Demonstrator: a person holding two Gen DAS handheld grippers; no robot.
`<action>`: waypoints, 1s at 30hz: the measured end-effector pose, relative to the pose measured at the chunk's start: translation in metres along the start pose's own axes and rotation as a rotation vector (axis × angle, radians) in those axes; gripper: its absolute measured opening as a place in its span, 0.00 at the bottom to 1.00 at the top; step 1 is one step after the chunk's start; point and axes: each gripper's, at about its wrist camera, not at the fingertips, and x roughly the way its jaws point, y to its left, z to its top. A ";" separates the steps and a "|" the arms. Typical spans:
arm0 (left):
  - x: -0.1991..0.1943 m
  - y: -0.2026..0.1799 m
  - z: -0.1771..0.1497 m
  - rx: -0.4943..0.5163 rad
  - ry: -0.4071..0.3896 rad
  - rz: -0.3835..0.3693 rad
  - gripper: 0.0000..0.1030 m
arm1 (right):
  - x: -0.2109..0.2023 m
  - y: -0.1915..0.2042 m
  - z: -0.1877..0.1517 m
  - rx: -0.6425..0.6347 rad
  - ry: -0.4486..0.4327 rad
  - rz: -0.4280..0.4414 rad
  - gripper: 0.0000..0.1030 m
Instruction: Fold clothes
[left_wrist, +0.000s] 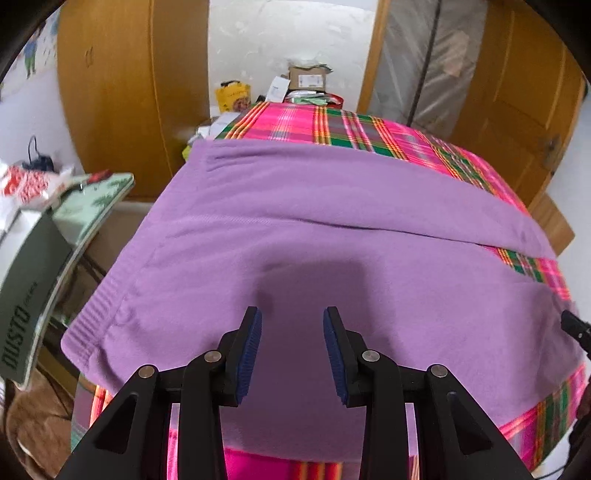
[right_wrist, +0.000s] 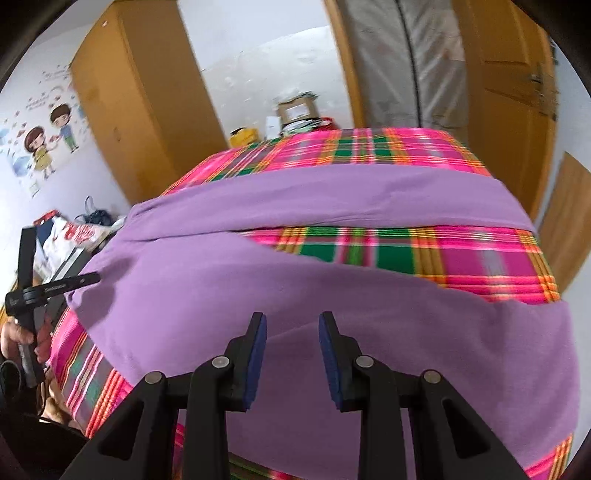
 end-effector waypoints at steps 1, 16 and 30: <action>0.000 -0.005 0.003 0.017 -0.006 0.005 0.40 | 0.003 0.004 0.001 -0.009 0.005 0.006 0.29; -0.007 -0.024 0.056 0.131 -0.109 0.051 0.60 | 0.018 0.048 0.042 -0.174 -0.013 0.028 0.31; 0.013 0.061 0.118 0.002 -0.156 0.019 0.60 | 0.040 0.063 0.067 -0.202 -0.015 0.049 0.31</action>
